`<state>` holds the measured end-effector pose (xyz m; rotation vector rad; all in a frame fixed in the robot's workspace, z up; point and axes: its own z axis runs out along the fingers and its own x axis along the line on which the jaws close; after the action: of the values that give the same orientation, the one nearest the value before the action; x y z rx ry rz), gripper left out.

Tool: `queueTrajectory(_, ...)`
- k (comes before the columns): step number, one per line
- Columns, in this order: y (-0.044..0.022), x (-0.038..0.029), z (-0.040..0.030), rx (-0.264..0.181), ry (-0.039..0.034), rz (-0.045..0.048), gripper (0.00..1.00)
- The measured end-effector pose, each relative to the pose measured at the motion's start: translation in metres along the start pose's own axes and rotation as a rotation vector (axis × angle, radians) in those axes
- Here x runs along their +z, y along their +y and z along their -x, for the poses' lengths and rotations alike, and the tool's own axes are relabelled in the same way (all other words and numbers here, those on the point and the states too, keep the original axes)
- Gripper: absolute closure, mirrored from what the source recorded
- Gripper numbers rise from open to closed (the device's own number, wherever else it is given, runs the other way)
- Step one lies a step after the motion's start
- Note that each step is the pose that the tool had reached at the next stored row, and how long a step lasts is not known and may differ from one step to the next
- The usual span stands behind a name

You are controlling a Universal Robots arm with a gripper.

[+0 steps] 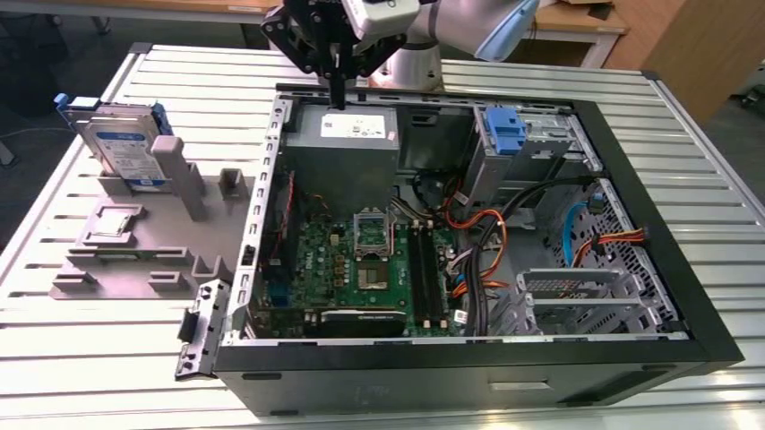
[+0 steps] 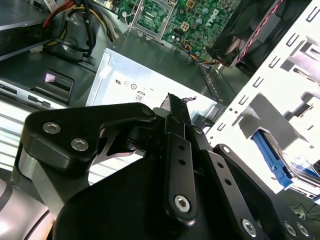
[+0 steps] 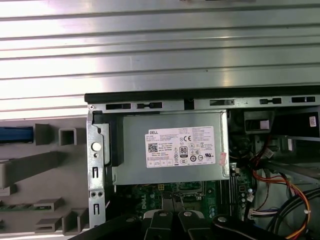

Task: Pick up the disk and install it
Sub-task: 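Reach for the disk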

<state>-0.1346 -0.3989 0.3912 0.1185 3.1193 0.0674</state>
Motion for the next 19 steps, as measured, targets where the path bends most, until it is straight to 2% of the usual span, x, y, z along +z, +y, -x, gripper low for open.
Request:
queueTrajectory(7, -0.0001, 0.0004, -0.0009, 0.000, 0.0030, -0.0002, 0.90)
queueTrajectory(9, -0.0003, 0.0019, -0.0035, 0.001, 0.0132, -0.0010, 0.90)
queueTrajectory(13, -0.0004, 0.0021, -0.0038, 0.001, 0.0147, -0.0012, 0.90)
queueTrajectory(15, -0.0006, 0.0032, -0.0055, 0.001, 0.0228, -0.0018, 0.90)
queueTrajectory(19, -0.0006, 0.0035, -0.0059, 0.001, 0.0243, -0.0019, 0.90)
